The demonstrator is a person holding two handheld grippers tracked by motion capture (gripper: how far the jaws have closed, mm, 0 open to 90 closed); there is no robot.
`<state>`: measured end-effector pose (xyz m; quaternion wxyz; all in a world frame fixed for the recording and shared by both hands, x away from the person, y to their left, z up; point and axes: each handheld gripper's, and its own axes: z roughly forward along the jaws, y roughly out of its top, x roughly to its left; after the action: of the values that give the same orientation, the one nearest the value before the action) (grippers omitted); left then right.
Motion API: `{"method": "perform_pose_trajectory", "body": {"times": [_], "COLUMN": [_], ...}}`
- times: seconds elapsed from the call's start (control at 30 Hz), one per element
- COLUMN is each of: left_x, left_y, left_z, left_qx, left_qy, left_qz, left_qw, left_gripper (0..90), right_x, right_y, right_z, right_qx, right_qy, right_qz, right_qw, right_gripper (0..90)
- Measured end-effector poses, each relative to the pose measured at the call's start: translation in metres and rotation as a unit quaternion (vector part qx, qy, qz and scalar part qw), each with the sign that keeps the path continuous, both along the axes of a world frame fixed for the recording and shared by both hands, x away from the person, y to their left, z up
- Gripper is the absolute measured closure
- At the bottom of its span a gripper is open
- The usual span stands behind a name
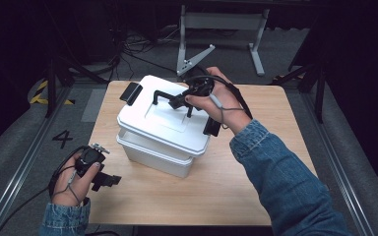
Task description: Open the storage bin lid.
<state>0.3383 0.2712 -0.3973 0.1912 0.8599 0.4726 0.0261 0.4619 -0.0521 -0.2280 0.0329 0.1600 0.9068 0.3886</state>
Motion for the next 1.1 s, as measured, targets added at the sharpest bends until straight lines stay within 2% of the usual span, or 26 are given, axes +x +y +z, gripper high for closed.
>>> {"method": "perform_pose_trajectory", "body": {"times": [0.2, 0.23, 0.37, 0.4, 0.43, 0.47, 0.63, 0.8, 0.9, 0.97, 1.1], "left_x": [-0.001, -0.001, 0.0, 0.0, 0.0, 0.0, 0.001, 0.002, 0.001, 0.001, 0.002], "left_y": [-0.002, -0.001, -0.001, -0.001, -0.002, -0.002, -0.002, -0.002, -0.002, -0.001, -0.001], "left_z": [-0.001, -0.001, -0.002, -0.002, -0.002, -0.002, -0.003, -0.005, -0.005, -0.005, -0.008], "left_qx": [0.002, 0.002, 0.007, 0.006, 0.006, 0.005, 0.008, 0.009, 0.004, 0.007, 0.011], "left_qy": [0.005, 0.004, 0.001, 0.002, 0.002, 0.003, 0.005, 0.008, 0.01, 0.008, 0.012], "left_qz": [0.001, 0.003, 0.005, 0.004, 0.004, 0.005, 0.005, 0.001, 0.008, 0.007, 0.007], "left_qw": [1.0, 1.0, 1.0, 1.0, 1.0, 1.0, 0.9999, 0.9999, 0.9999, 0.9999, 0.9998], "left_gripper": [19.5, 19.5, 19.5, 19.5, 19.5, 19.5, 19.5, 19.5, 19.5, 19.4, 19.4], "right_x": [-0.006, -0.008, -0.01, -0.01, -0.01, -0.009, -0.007, -0.006, -0.005, -0.005, -0.005], "right_y": [-0.021, -0.032, -0.047, -0.06, -0.06, -0.071, -0.098, -0.126, -0.141, -0.146, -0.168], "right_z": [0.005, 0.006, 0.007, 0.006, 0.006, 0.005, 0.002, -0.002, -0.004, -0.005, -0.008], "right_qx": [0.005, 0.004, 0.003, 0.002, 0.002, 0.0, -0.008, -0.006, -0.01, -0.011, -0.017], "right_qy": [-0.007, -0.008, -0.01, -0.012, -0.012, -0.012, -0.017, -0.008, -0.007, -0.007, -0.003], "right_qz": [-0.001, -0.004, -0.01, -0.016, -0.016, -0.022, -0.039, -0.061, -0.074, -0.077, -0.093], "right_qw": [1.0, 1.0, 0.9999, 0.9998, 0.9998, 0.9997, 0.9991, 0.9981, 0.9972, 0.997, 0.9955], "right_gripper": [84.0, 84.0, 84.0, 84.0, 84.0, 83.9, 83.9, 83.9, 83.9, 83.9, 83.9]}}
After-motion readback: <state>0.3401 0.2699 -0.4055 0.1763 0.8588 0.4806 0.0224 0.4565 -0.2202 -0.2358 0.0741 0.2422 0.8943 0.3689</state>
